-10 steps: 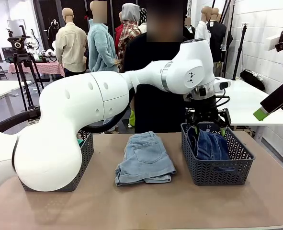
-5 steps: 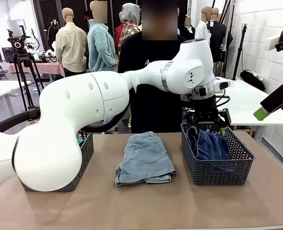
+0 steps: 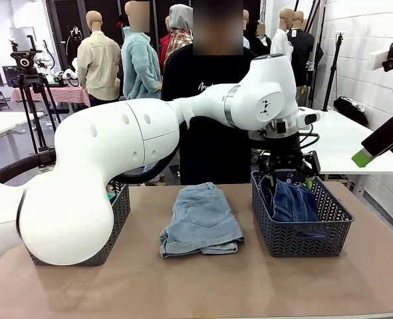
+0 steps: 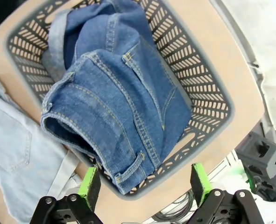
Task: Sort the tops and bottoms.
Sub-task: Lift clothes from the center of the table with your right hand.
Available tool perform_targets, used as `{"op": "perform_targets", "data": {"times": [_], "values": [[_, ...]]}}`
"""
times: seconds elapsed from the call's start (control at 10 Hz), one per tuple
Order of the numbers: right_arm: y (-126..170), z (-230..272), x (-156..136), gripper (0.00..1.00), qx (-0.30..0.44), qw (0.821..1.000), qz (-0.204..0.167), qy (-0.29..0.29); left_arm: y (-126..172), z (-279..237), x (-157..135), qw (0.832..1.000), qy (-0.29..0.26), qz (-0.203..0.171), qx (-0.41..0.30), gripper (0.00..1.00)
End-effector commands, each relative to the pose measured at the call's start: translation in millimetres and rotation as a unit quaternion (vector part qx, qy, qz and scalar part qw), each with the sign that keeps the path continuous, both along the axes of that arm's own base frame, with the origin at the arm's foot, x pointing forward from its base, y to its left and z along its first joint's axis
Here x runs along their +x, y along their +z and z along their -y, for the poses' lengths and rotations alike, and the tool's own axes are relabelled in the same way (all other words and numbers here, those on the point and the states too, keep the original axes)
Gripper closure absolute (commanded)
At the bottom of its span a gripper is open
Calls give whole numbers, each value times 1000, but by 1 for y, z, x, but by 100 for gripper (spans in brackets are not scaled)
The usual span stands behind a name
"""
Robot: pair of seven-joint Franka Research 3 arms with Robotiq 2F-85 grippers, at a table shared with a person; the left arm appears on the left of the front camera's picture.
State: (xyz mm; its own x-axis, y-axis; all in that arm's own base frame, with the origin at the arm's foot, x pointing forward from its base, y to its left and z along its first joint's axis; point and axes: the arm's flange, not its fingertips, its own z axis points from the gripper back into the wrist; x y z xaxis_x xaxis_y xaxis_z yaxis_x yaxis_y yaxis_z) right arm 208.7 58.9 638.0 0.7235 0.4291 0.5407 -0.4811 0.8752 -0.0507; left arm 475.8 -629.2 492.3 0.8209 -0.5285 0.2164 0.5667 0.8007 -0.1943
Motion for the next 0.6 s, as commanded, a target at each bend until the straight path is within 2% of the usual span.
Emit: {"op": "perform_targets", "data": {"times": [0.0, 0.1, 0.2, 0.4, 0.5], "values": [[1, -1, 3, 0, 1, 1000, 0, 4, 35, -20, -18, 998, -2, 41, 38, 0], [1, -1, 3, 0, 1, 1000, 0, 4, 60, -36, -30, 995, 17, 76, 58, 0], [1, -1, 3, 0, 1, 1000, 0, 4, 75, -55, -36, 993, 44, 88, 66, 0], [1, -1, 3, 0, 1, 1000, 0, 4, 92, -97, -39, 994, 42, 82, 64, 0], [1, -1, 3, 0, 1, 1000, 0, 4, 95, -125, -41, 991, 77, 84, 76, 0]]}}
